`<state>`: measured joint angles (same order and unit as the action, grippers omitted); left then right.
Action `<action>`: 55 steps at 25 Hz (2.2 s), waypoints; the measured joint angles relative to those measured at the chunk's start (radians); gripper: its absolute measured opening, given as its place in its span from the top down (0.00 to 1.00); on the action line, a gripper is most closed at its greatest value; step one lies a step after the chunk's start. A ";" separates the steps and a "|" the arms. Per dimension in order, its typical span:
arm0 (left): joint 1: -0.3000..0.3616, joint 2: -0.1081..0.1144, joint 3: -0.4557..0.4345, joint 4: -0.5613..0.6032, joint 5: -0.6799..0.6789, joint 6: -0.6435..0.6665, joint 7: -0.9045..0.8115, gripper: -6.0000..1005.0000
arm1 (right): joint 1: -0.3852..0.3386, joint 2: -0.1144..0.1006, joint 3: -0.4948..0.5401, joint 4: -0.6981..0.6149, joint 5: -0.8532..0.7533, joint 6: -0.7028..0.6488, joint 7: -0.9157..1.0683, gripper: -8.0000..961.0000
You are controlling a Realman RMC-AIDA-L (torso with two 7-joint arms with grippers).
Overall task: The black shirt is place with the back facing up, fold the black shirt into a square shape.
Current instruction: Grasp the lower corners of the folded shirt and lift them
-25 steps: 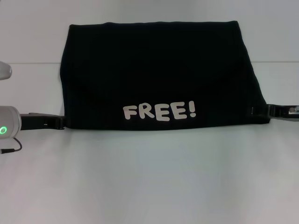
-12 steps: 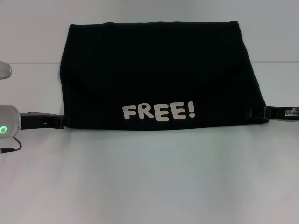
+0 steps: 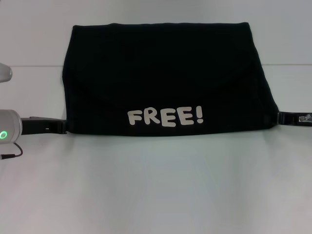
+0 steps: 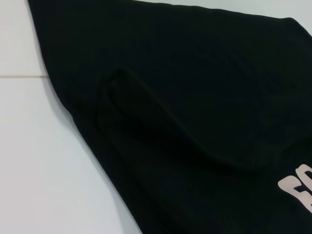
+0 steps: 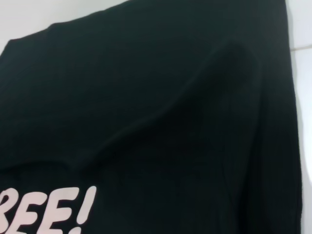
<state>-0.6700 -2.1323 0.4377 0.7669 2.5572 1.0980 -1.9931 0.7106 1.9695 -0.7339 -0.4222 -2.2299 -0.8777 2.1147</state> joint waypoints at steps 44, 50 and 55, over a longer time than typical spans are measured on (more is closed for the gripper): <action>0.168 0.009 -0.123 0.182 0.033 0.734 0.190 0.98 | -0.452 -0.063 0.233 -0.096 0.153 -0.708 -0.511 0.96; 0.165 0.016 -0.146 0.187 0.086 0.796 0.198 0.98 | -0.474 -0.075 0.246 -0.096 0.149 -0.744 -0.512 0.96; 0.170 0.020 -0.174 0.197 0.089 0.858 0.202 0.98 | -0.483 -0.082 0.280 -0.097 0.110 -0.777 -0.505 0.96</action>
<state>-0.5002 -2.1126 0.2637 0.9636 2.6462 1.9555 -1.7911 0.2273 1.8879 -0.4541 -0.5196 -2.1202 -1.6551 1.6102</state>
